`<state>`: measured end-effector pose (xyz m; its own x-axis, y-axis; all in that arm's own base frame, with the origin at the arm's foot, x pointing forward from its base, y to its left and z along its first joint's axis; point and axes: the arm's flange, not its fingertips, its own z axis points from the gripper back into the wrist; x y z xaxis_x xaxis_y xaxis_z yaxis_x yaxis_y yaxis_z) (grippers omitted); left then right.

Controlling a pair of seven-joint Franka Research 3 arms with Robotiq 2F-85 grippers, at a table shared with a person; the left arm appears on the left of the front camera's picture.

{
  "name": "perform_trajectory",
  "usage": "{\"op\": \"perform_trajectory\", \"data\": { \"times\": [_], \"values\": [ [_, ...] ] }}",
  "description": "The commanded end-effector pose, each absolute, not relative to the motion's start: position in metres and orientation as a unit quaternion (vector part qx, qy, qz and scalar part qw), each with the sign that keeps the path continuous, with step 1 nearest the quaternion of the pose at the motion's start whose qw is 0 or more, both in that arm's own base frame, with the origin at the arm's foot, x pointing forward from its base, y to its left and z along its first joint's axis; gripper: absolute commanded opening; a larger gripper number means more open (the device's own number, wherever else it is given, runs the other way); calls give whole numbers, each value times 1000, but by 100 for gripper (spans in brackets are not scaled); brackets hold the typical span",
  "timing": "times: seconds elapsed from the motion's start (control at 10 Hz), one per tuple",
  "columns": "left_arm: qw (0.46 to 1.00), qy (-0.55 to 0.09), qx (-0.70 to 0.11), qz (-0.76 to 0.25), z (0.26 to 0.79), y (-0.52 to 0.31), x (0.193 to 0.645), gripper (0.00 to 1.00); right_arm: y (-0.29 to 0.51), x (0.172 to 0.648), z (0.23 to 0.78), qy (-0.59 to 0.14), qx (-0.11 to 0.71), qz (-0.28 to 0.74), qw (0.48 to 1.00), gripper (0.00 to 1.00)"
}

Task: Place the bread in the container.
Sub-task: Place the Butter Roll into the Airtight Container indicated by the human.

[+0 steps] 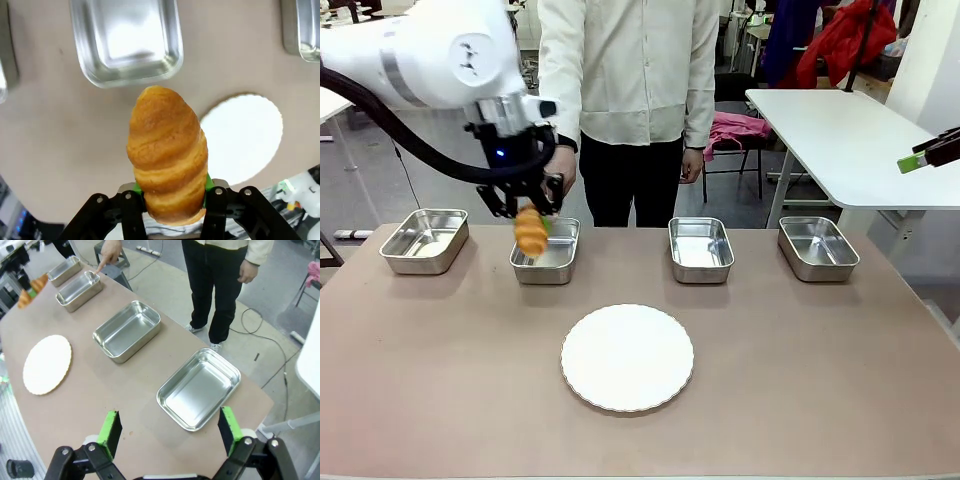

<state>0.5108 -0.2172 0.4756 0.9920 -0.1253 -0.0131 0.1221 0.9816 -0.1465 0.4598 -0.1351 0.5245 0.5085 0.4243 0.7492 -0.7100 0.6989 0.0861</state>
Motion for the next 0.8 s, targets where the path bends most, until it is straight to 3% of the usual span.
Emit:
{"op": "perform_trajectory", "data": {
  "times": [0.0,0.4,0.5,0.7],
  "values": [
    [990,-6,-84,-113,463,-204,542,41,-135,461,526,-374,201,335,841,100],
    [985,3,-81,-151,432,-202,596,41,-135,461,526,-374,201,335,841,100],
    [991,3,-54,-126,433,-209,597,41,-135,461,526,-374,201,335,841,100],
    [986,10,-85,-141,427,-203,583,41,-135,461,526,-374,201,335,841,100]
  ]
}}
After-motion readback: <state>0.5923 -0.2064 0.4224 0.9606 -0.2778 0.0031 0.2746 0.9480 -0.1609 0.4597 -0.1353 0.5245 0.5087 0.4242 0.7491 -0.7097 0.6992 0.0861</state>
